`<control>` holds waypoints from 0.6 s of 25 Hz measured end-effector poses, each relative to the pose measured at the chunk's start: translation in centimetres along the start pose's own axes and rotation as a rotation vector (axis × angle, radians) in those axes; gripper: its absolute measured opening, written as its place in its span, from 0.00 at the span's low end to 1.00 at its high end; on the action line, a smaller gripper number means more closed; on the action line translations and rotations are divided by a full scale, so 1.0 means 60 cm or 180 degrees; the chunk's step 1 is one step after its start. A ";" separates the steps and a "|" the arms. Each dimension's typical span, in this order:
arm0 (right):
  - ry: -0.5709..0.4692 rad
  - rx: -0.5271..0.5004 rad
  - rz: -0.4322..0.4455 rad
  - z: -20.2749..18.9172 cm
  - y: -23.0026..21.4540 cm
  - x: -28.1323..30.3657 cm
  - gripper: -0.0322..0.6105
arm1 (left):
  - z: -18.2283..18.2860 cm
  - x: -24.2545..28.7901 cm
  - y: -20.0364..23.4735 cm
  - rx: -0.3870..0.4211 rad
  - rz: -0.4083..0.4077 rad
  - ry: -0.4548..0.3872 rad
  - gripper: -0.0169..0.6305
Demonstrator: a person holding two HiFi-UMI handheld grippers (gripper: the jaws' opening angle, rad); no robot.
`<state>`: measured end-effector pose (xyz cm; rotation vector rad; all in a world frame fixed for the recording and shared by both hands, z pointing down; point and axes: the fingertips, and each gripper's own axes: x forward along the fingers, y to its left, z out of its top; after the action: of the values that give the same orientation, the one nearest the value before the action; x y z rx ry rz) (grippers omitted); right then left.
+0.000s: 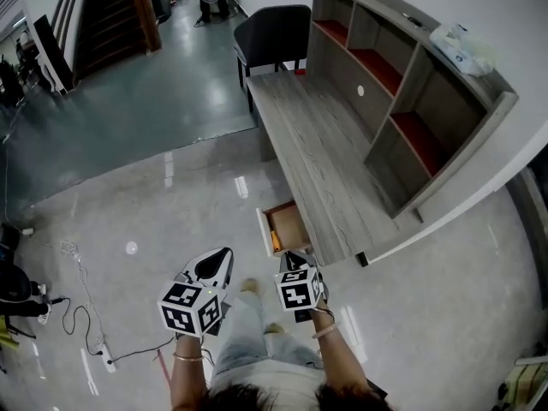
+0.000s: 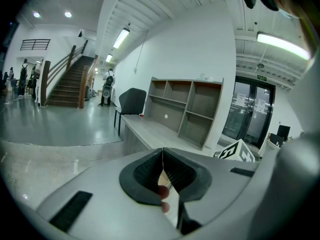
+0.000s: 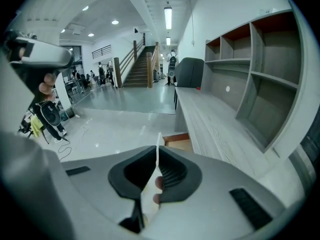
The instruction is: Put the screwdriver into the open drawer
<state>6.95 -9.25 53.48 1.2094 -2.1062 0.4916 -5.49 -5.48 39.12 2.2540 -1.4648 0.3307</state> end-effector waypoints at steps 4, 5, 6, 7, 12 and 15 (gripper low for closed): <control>-0.0121 -0.0020 -0.0021 0.004 0.000 -0.033 0.10 | 0.003 -0.019 -0.023 0.0040 -0.0010 -0.0062 0.05; -0.0164 -0.0034 -0.0035 0.007 -0.001 -0.041 0.10 | 0.005 -0.022 -0.027 0.0048 -0.0013 -0.0079 0.05; -0.0217 -0.0050 -0.0049 0.012 -0.002 -0.048 0.10 | 0.006 -0.024 -0.031 0.0058 -0.0017 -0.0095 0.05; -0.0272 -0.0065 -0.0061 0.018 -0.003 -0.055 0.10 | 0.008 -0.026 -0.035 0.0069 -0.0022 -0.0106 0.05; -0.0481 -0.0094 -0.0102 0.037 -0.003 -0.092 0.10 | 0.013 -0.035 -0.053 0.0123 -0.0054 -0.0129 0.05; -0.0572 -0.0112 -0.0106 0.052 -0.004 -0.108 0.10 | 0.022 -0.034 -0.057 0.0172 -0.0075 -0.0144 0.05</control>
<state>8.40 -7.25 46.72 1.3086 -2.2307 0.3399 -3.26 -3.24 36.30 2.3338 -1.4674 0.3174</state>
